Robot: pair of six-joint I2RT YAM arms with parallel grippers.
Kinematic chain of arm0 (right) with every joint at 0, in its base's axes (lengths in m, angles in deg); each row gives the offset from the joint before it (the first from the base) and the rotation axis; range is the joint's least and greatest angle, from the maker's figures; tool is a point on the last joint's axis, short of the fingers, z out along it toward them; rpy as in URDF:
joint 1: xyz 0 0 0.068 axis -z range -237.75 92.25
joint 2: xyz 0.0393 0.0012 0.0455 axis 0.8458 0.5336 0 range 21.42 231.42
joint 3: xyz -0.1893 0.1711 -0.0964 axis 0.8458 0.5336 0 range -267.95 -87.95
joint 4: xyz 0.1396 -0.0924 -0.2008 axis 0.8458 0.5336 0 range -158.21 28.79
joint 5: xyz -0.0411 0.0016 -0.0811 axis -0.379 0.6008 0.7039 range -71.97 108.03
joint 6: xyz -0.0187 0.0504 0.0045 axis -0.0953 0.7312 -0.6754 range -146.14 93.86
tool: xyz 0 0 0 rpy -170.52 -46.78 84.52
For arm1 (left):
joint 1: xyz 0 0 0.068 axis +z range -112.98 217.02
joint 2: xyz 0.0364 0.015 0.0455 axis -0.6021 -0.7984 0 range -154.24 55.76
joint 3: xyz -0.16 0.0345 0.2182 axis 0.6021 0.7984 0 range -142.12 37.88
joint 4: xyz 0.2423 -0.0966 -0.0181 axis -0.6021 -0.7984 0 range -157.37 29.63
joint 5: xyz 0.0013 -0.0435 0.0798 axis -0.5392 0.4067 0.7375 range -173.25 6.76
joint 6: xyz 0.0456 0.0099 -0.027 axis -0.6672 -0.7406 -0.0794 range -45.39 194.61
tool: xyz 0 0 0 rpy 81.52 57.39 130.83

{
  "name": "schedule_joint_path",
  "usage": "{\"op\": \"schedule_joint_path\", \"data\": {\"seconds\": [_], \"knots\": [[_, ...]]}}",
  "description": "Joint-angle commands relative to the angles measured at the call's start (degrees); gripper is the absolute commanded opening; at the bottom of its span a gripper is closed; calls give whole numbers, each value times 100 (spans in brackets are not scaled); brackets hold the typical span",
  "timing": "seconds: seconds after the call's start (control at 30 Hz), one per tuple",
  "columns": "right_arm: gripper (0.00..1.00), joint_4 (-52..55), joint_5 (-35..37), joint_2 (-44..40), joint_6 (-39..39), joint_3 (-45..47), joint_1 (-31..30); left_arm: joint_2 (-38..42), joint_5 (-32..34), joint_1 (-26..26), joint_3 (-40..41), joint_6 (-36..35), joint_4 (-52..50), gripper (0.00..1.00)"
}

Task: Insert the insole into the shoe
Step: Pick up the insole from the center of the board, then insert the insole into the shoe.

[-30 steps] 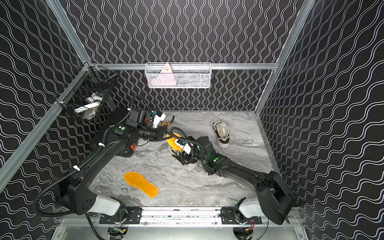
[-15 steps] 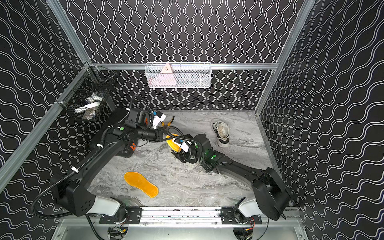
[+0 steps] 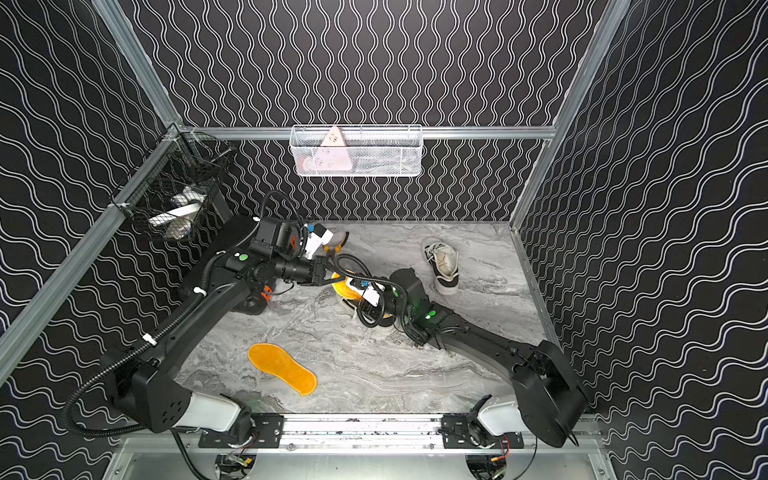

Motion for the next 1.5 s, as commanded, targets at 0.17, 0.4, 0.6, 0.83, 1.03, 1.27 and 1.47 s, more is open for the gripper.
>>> {"op": "schedule_joint_path", "data": {"seconds": [0.17,0.4,0.6,0.83,1.03,1.27,1.47], "knots": [[55,290,-78,-228,136,-28,-7,7,737,6,-180,-296,-222,5],[54,945,-29,-347,407,-182,-6,84,1172,0,-170,-551,-372,22],[53,1240,152,-465,600,-185,-6,55,1308,-26,-94,-564,-310,31],[54,2264,737,-205,1276,-551,260,195,2461,-36,-108,-300,-153,58],[54,3320,949,-272,2505,-787,1079,132,3639,-1037,564,-543,-8,51],[55,4230,1155,-172,3366,-1004,2109,-673,4739,-2250,603,-391,621,48],[55,4053,1052,-299,3564,-848,2400,-1708,5440,-2546,-56,-635,467,52]]}}
